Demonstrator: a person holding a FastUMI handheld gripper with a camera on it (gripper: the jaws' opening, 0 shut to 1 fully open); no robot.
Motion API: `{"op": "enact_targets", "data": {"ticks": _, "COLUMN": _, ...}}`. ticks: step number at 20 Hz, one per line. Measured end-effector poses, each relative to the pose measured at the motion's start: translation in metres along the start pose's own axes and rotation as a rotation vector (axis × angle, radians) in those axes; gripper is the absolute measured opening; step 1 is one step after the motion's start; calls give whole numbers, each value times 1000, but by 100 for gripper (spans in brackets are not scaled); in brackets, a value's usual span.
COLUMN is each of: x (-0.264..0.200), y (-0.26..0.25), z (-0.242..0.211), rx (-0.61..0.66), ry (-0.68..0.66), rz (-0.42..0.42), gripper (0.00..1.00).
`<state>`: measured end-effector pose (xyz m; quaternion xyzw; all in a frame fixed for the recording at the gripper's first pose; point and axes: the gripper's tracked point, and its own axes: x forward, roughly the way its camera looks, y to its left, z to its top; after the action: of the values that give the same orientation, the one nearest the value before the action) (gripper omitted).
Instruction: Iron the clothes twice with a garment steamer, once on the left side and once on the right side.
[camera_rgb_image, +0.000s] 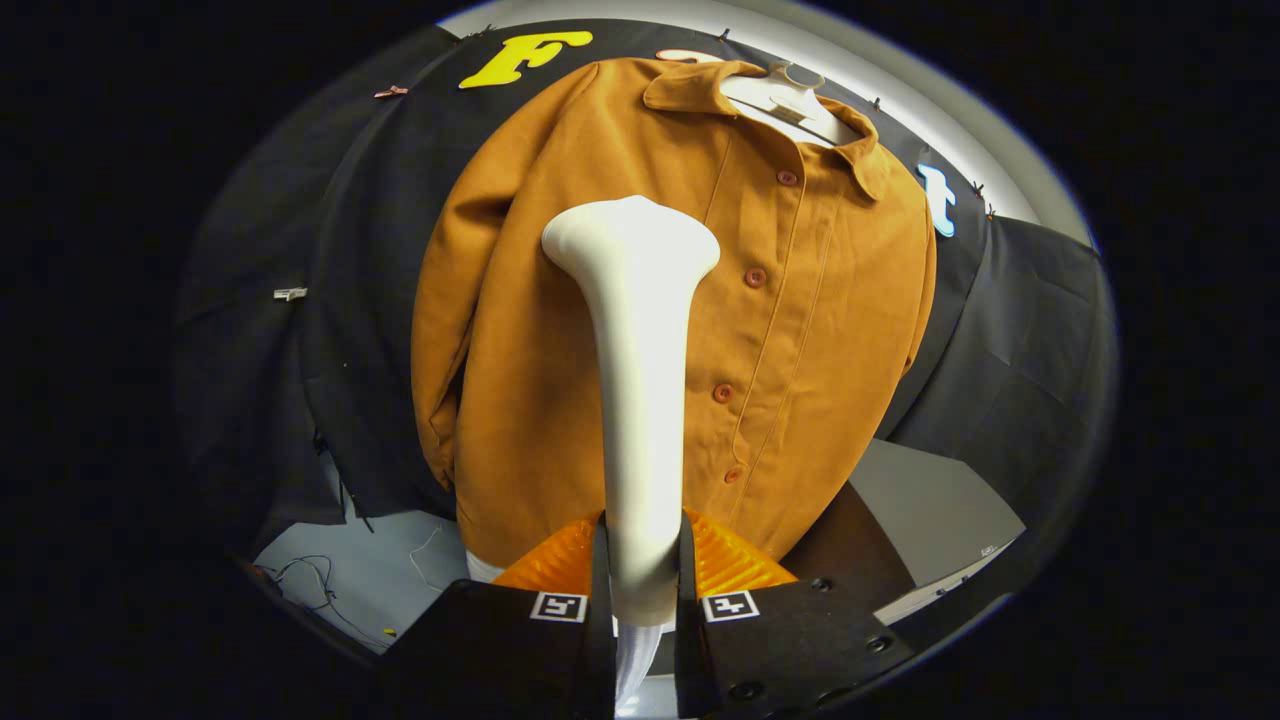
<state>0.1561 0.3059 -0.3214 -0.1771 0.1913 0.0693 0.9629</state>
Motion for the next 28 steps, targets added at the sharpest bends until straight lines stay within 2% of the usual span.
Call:
{"op": "enact_targets", "data": {"ticks": 8, "x": -9, "y": -2, "z": -58, "rx": 9, "ry": 112, "rz": 37, "gripper": 27}}
{"op": "enact_targets", "data": {"ticks": 14, "x": -34, "y": -16, "z": -70, "rx": 31, "ry": 107, "rz": 49, "gripper": 27}}
{"op": "enact_targets", "data": {"ticks": 28, "x": -108, "y": -100, "z": -3, "rx": 158, "ry": -70, "rz": 13, "gripper": 27}}
